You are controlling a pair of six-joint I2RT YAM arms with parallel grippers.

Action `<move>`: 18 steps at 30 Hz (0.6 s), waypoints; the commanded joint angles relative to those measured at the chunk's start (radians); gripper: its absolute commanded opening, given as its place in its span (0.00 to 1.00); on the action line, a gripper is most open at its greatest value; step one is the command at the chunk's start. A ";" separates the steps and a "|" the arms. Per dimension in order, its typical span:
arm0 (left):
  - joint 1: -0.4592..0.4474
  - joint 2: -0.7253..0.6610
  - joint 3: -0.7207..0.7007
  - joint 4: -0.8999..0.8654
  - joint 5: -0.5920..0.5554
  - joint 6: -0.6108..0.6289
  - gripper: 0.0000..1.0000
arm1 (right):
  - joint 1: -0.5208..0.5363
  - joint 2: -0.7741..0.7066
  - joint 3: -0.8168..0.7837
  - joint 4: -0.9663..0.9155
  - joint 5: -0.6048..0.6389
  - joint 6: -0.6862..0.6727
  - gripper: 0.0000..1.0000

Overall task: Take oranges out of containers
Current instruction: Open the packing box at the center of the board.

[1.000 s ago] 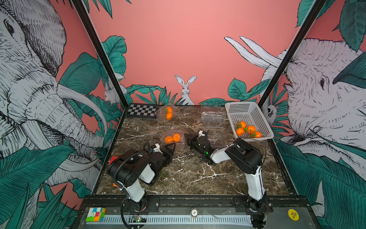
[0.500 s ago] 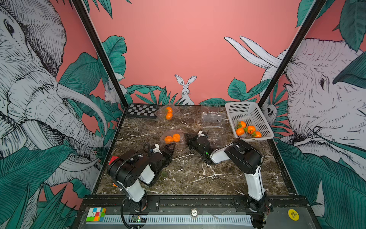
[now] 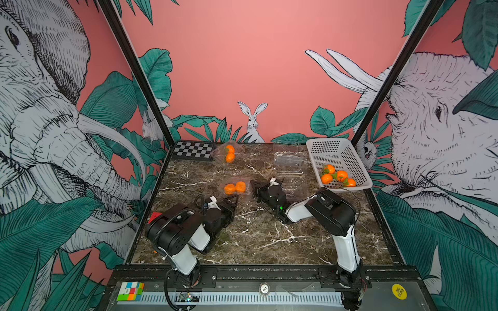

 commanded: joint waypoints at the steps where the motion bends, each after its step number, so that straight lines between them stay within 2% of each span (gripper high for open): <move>1: -0.005 -0.018 -0.010 0.007 -0.022 -0.014 0.82 | 0.006 0.023 0.015 0.022 0.010 0.001 0.11; 18: -0.005 -0.014 0.014 0.007 -0.017 -0.015 0.82 | 0.021 0.016 0.005 0.001 0.002 -0.029 0.11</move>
